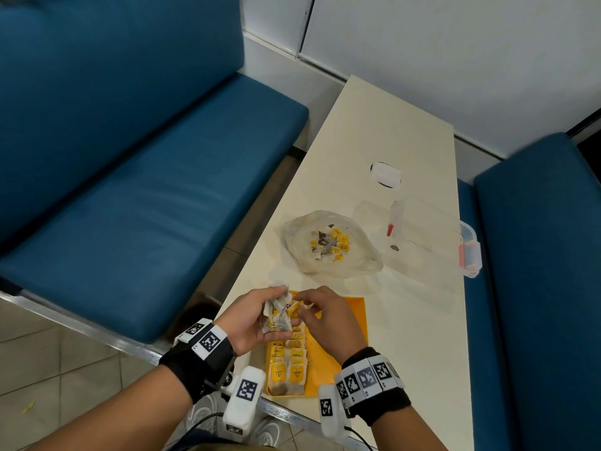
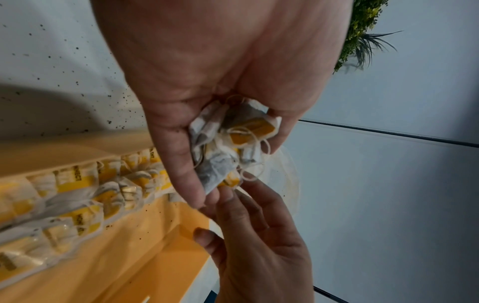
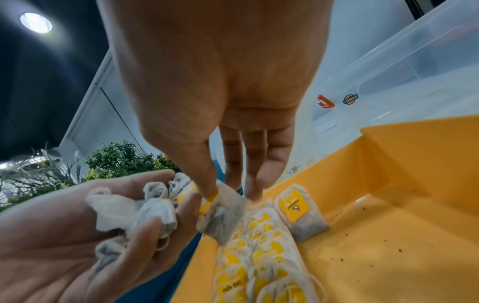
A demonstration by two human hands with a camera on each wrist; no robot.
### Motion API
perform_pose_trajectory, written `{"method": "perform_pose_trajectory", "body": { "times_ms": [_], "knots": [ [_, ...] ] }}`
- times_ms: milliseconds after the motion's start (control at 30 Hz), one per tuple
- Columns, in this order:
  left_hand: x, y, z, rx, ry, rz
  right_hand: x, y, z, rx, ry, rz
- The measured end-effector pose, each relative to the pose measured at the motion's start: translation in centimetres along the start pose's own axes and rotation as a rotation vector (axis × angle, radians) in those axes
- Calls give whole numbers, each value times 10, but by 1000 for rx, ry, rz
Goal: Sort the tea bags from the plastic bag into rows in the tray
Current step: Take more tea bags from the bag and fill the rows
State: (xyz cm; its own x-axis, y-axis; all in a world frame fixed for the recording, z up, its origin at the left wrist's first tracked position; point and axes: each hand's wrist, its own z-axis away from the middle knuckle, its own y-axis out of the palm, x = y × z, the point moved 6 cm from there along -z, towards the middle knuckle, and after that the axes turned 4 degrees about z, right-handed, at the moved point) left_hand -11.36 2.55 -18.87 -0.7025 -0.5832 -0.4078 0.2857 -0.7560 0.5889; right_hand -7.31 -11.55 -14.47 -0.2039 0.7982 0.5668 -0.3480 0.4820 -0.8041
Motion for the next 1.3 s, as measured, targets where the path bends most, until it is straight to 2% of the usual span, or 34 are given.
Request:
{"method": "perform_pose_trajectory", "body": {
  "times_ms": [167,333,467,700,1033,1100,1300],
  "knots": [
    [0,0,1,7,8,3,2,-2,-1,-37,-45,73],
    [-6,-3,1,-9,47,9,-20,-17,-3,-76,39,95],
    [-9,-6,1,-5,49,4,-48,-21,0,-40,252,-158],
    [-8,-7,-1,-3,38,-1,-78,-8,3,-19,364,-374],
    [-8,-7,-1,-19,28,-21,-92,18,-8,100,411,-288],
    [-7,-6,0,-25,26,-25,-94,19,-11,82,425,-307],
    [-6,-7,0,-35,19,-33,-102,24,-15,-90,516,-426]
  ]
}}
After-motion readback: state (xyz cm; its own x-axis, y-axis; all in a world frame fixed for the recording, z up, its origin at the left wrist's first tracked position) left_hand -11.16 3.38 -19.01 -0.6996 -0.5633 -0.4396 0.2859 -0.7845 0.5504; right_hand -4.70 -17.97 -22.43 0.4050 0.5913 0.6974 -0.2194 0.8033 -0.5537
